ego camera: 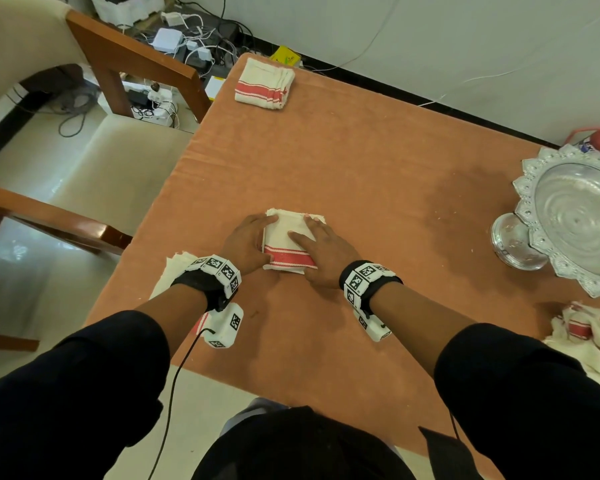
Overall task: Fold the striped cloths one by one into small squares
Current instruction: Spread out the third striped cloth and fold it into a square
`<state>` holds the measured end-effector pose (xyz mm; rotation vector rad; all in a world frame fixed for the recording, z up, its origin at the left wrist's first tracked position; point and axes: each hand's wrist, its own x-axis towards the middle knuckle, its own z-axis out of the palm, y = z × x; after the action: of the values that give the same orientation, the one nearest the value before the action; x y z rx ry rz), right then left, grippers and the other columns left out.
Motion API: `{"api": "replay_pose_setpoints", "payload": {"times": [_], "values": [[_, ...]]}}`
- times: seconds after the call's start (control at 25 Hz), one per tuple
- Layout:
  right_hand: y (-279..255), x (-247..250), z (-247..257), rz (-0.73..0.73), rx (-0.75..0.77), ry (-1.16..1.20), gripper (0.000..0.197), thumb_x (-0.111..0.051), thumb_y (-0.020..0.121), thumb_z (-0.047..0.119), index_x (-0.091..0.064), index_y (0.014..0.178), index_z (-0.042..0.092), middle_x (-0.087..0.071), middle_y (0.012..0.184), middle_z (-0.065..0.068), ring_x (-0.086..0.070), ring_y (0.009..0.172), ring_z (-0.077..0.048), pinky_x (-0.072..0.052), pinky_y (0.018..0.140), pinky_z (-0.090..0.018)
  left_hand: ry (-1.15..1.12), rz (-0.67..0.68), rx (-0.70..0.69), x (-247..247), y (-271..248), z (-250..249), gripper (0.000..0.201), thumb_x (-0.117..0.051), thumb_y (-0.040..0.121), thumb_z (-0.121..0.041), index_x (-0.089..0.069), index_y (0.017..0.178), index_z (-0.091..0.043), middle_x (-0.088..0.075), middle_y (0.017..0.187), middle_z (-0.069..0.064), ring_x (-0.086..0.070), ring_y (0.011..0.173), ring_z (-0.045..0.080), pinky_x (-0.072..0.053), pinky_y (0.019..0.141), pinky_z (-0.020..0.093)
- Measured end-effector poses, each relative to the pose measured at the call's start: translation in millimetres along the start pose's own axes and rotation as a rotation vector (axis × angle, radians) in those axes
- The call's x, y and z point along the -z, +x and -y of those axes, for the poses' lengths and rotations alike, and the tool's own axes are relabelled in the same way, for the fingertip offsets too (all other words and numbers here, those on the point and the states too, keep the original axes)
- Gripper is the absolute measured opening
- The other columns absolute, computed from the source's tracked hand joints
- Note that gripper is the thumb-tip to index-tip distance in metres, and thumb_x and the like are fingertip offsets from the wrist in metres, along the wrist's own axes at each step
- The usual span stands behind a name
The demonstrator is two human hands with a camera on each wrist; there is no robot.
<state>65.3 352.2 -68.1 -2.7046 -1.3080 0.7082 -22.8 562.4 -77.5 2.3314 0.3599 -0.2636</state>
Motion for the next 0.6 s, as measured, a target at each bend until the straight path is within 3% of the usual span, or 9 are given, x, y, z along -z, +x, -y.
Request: {"api": "replay_pose_setpoints", "payload": {"times": [0.12,0.2,0.28,0.4,0.48,0.6], "values": [[0.3,2.6,0.4,0.012,-0.005,0.030,0.087,-0.063,0.085,0.056,-0.022,0.159,0.036,-0.002,0.169,-0.011,-0.007,0.155,-0.031,-0.029,0.118,-0.049,0.106,0.053,-0.030,4.2,1.7,-2.1,0.094,-0.086,0.071,-0.007,-0.043,0.155,-0.014,-0.039,0.156,0.016,-0.046,0.139,0.034,-0.039,0.112,0.039],[1.8,3.8,1.1,0.003,-0.022,0.052,0.076,-0.054,0.092,0.060,-0.025,0.158,0.036,-0.005,0.170,-0.011,-0.008,0.155,-0.031,-0.027,0.121,-0.049,0.180,0.075,-0.045,6.4,1.0,-4.2,0.094,-0.085,0.074,-0.012,-0.041,0.156,-0.016,-0.032,0.159,0.015,-0.054,0.130,0.038,-0.048,0.105,0.045],[5.1,4.2,1.2,-0.010,-0.026,0.057,0.062,-0.046,0.100,0.051,-0.030,0.157,0.036,-0.008,0.169,-0.012,-0.011,0.155,-0.031,-0.028,0.121,-0.051,0.315,0.063,-0.079,8.8,-1.1,-6.3,0.091,-0.085,0.076,-0.021,-0.040,0.156,-0.019,-0.024,0.162,0.012,-0.061,0.116,0.041,-0.055,0.091,0.049],[9.3,3.3,0.8,-0.009,-0.025,0.017,0.061,-0.051,0.099,0.036,-0.030,0.156,0.033,-0.012,0.168,-0.012,-0.015,0.154,-0.032,-0.034,0.118,-0.051,0.686,0.002,-0.193,13.4,-4.0,-12.3,0.092,-0.088,0.072,-0.037,-0.043,0.150,-0.019,-0.019,0.165,0.010,-0.051,0.123,0.040,-0.056,0.082,0.051],[10.2,3.1,2.1,-0.016,-0.034,-0.009,0.067,-0.056,0.096,0.035,-0.028,0.157,0.031,-0.014,0.168,-0.013,-0.017,0.153,-0.032,-0.038,0.115,-0.050,0.876,-0.009,-0.259,16.0,-4.2,-19.0,0.096,-0.089,0.067,-0.043,-0.044,0.147,-0.015,-0.021,0.166,0.011,-0.043,0.132,0.039,-0.050,0.089,0.052],[9.7,4.0,5.2,-0.033,-0.032,-0.064,0.073,-0.061,0.093,0.039,-0.027,0.157,0.029,-0.018,0.166,-0.014,-0.020,0.152,-0.032,-0.038,0.113,-0.047,1.002,0.036,-0.351,13.7,-3.3,-27.7,0.099,-0.086,0.070,-0.038,-0.038,0.152,-0.012,-0.024,0.165,0.011,-0.028,0.148,0.036,-0.031,0.115,0.059]]}}
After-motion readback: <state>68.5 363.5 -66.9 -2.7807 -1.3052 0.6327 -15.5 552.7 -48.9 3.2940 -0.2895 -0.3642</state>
